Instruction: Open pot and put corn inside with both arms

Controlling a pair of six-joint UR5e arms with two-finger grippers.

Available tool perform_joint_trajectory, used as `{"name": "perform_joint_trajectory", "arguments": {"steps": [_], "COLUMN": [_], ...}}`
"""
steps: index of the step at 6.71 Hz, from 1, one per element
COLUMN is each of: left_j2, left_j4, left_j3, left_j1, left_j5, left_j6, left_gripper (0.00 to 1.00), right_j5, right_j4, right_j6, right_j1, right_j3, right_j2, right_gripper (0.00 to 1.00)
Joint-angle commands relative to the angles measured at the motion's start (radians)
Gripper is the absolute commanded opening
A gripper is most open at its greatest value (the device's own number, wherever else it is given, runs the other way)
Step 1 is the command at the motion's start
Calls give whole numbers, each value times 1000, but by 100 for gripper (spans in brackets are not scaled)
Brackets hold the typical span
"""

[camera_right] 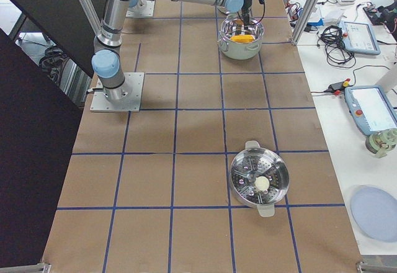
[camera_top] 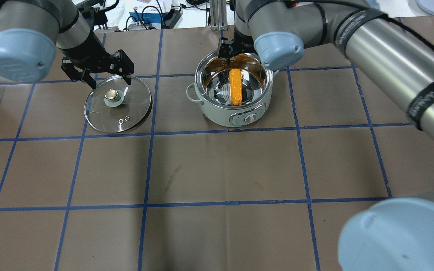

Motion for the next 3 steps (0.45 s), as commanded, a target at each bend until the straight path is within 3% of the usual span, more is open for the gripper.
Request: {"name": "perform_joint_trajectory", "arguments": {"steps": [1, 2, 3], "left_j2": [91, 98, 111], "left_j4": [-121, -121, -118], "left_j3": [6, -6, -20], "left_j1": [-42, -70, -76], "left_j5": [2, 9, 10], "left_j6": [-2, -2, -2], "left_gripper": [100, 100, 100], "right_j5": [-2, -9, -5], "right_j4": [279, 405, 428], "right_j6": [-40, -68, -105], "right_j1": [-74, -107, -139], "right_j3": [10, 43, 107], "right_j2": [-203, -283, -363], "right_gripper": [100, 100, 100]}}
